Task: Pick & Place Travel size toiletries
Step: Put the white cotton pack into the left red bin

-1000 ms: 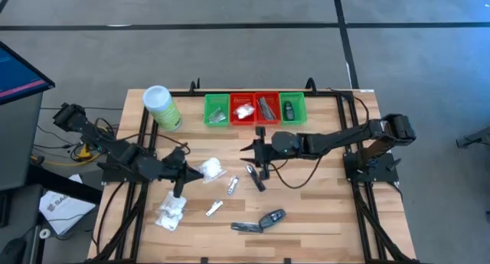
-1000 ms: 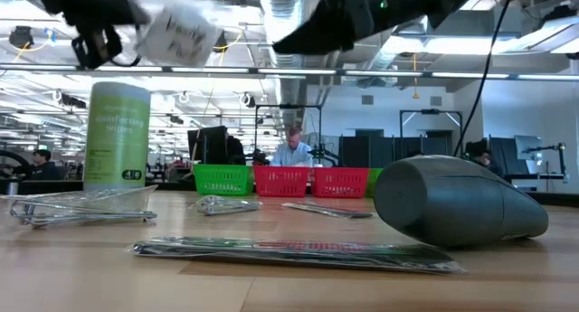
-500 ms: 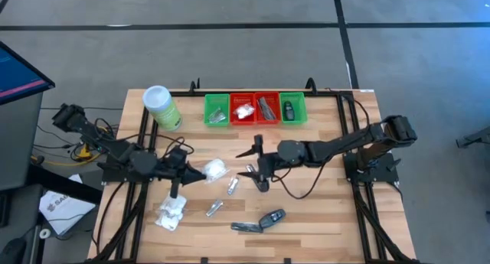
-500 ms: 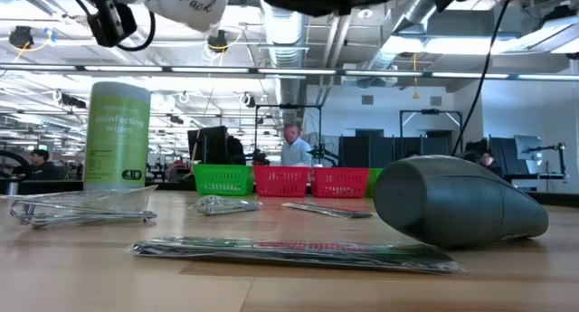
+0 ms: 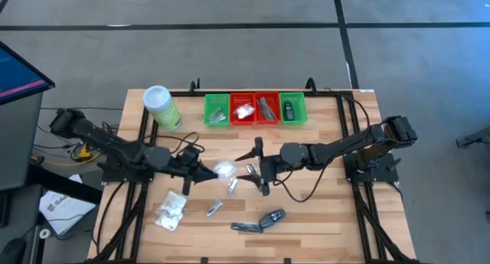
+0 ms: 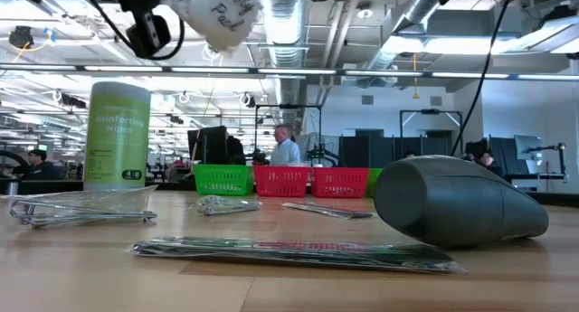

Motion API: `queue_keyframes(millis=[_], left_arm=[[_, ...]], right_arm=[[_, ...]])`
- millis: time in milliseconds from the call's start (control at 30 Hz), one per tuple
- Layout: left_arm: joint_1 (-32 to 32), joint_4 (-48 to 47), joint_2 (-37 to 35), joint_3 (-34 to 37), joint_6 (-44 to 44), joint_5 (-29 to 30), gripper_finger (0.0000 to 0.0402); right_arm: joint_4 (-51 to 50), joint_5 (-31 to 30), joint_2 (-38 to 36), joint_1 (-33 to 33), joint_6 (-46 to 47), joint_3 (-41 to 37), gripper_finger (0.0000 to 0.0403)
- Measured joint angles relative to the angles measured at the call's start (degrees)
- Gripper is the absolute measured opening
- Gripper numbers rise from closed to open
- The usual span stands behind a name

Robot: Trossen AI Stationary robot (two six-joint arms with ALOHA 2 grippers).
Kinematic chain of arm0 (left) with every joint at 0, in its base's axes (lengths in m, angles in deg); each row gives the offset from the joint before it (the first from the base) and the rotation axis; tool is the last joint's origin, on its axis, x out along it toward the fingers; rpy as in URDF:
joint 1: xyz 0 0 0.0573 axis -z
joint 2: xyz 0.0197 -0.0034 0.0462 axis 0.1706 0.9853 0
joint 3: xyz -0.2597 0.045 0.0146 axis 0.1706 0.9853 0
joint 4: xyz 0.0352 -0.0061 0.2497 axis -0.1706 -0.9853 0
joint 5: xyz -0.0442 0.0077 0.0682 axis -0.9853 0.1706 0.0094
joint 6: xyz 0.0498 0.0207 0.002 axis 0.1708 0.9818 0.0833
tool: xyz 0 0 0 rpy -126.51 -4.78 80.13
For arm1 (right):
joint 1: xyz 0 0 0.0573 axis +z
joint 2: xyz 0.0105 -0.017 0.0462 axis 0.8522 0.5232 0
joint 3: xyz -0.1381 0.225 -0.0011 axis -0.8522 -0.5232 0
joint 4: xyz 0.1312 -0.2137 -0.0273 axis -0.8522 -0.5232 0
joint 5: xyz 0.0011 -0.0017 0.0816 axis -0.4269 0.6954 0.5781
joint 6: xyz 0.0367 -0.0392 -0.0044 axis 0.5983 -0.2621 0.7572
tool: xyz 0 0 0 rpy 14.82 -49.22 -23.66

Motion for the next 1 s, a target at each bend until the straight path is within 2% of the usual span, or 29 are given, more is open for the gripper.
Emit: queue_keyframes(millis=[200, 333, 733, 900, 1000], left_arm=[[-1.82, 4.38, 1.63, 0.00, 1.21, -3.28, 0.0000], [-2.22, 4.43, 1.60, 0.00, 1.44, -3.46, 0.0000], [-2.22, 4.45, 1.58, 0.01, 1.75, -4.38, 0.0000], [-2.22, 4.34, 1.58, 0.00, 2.19, -4.39, 0.0000], [-2.22, 4.34, 1.58, 0.00, 3.44, -4.43, 0.0000]], right_arm=[[-1.23, 0.00, 2.16, 0.66, 0.22, -0.01, 0.0250], [0.12, -1.19, 4.03, 0.83, 0.02, 0.02, 0.0228], [2.57, -1.55, 4.33, 0.80, 0.32, 0.02, 0.0099], [2.53, -1.57, 4.31, 0.76, 0.71, 0.02, 0.0020], [2.51, -1.55, 4.31, 0.75, 1.20, 0.02, 0.0009]])
